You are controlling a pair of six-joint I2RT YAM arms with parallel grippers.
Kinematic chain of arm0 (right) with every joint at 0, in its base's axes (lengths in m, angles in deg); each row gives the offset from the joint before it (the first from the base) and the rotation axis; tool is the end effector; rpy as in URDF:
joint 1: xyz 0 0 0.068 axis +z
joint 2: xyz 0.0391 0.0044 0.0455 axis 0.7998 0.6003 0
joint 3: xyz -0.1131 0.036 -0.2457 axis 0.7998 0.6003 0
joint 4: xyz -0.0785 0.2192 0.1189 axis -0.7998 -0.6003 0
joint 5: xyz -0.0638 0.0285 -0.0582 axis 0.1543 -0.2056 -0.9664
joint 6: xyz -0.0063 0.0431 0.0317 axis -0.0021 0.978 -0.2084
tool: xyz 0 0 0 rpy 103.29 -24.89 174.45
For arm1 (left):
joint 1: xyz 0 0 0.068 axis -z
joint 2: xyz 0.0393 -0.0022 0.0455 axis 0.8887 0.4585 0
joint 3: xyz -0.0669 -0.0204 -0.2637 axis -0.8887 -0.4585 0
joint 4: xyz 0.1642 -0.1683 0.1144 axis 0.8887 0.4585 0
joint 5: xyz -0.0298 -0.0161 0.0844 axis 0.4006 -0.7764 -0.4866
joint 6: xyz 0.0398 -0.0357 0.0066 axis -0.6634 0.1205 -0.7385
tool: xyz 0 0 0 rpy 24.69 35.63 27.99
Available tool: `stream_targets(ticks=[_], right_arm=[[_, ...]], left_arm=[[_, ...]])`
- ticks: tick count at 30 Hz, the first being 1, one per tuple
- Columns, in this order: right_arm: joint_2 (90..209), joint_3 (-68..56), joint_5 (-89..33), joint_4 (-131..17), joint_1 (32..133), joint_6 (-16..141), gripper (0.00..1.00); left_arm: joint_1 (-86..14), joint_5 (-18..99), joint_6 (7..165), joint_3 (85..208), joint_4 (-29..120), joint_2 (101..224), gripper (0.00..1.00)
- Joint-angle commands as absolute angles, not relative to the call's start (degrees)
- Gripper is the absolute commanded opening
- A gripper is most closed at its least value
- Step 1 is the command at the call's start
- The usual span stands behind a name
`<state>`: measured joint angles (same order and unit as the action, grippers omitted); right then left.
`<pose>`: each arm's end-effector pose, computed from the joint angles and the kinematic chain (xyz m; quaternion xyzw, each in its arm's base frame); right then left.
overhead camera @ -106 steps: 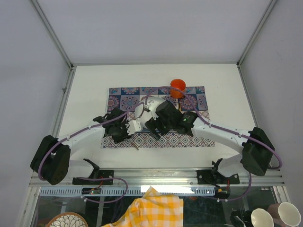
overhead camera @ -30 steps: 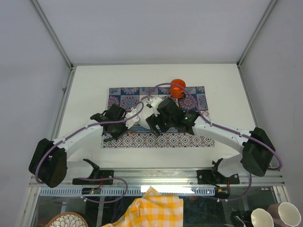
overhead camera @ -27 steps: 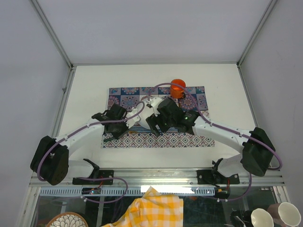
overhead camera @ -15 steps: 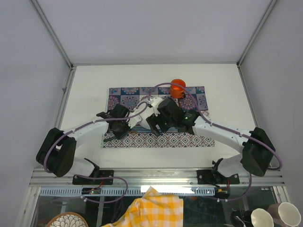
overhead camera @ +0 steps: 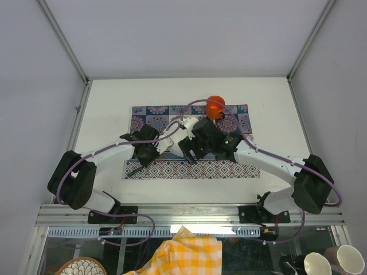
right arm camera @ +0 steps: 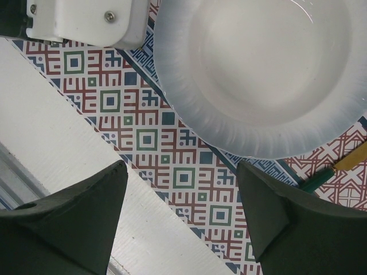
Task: Set the dinner table for one person
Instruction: Move the fork onto the napkin.
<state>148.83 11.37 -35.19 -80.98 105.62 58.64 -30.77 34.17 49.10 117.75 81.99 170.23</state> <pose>0.1828 0.2389 0.2581 -0.3907 0.8419 0.1779 0.3271 0.2084 -0.1313 0.1617 0.4734 0.8690 -0.0248 0.1415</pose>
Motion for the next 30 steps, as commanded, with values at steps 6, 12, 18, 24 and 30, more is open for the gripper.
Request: stream_targets(ticks=[6, 12, 18, 24, 30], right_arm=[[145.78, 11.33, -35.48, -79.03, 105.67, 58.03, 0.8], [146.03, 11.3, -34.94, -78.78, 105.62, 58.12, 0.8], [146.66, 10.89, -34.34, -79.04, 105.58, 58.29, 0.8], [145.75, 11.39, -34.86, -79.27, 105.58, 58.6, 0.8], [143.36, 12.52, -36.51, -80.53, 105.53, 58.64, 0.8]], left_arm=[[-30.83, 28.24, 52.18, 123.15, 84.82, 172.6, 0.0], [-33.89, 27.42, 54.41, 124.06, 87.1, 167.41, 0.0], [-35.79, 23.71, 60.97, 127.92, 87.07, 168.09, 0.0], [-38.0, 18.92, 73.42, 142.78, 95.05, 183.23, 0.0], [-41.02, 18.88, 81.09, 152.42, 101.81, 198.04, 0.0]])
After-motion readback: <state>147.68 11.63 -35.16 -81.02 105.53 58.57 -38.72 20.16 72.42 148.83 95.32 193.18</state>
